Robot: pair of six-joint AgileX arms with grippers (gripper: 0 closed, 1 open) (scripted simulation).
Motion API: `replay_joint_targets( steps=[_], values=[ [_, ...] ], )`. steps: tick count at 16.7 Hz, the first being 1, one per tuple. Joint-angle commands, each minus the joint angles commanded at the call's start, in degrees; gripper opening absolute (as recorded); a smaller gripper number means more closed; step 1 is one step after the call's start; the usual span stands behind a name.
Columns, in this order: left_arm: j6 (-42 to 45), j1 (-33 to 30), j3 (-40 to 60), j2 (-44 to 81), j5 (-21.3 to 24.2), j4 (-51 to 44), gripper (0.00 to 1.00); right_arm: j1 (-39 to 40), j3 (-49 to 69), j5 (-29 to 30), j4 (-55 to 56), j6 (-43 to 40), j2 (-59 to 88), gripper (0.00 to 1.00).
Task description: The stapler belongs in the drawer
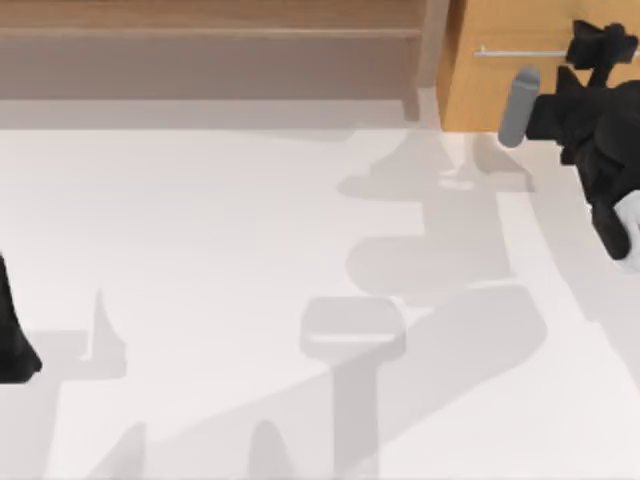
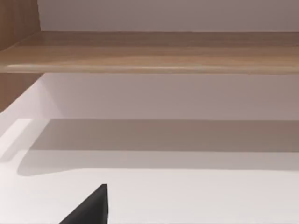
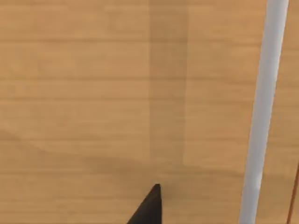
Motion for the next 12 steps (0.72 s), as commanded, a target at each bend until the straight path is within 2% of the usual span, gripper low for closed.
replay_joint_targets(
  steps=[6,12],
  values=[
    [0.00,0.00,0.00,0.00,0.00,0.00,1.00,0.00,0.00,0.00,0.00,0.00,0.00,0.02],
    [0.00,0.00,0.00,0.00,0.00,0.00,1.00,0.00,0.00,0.00,0.00,0.00,0.00,0.00]
  ],
)
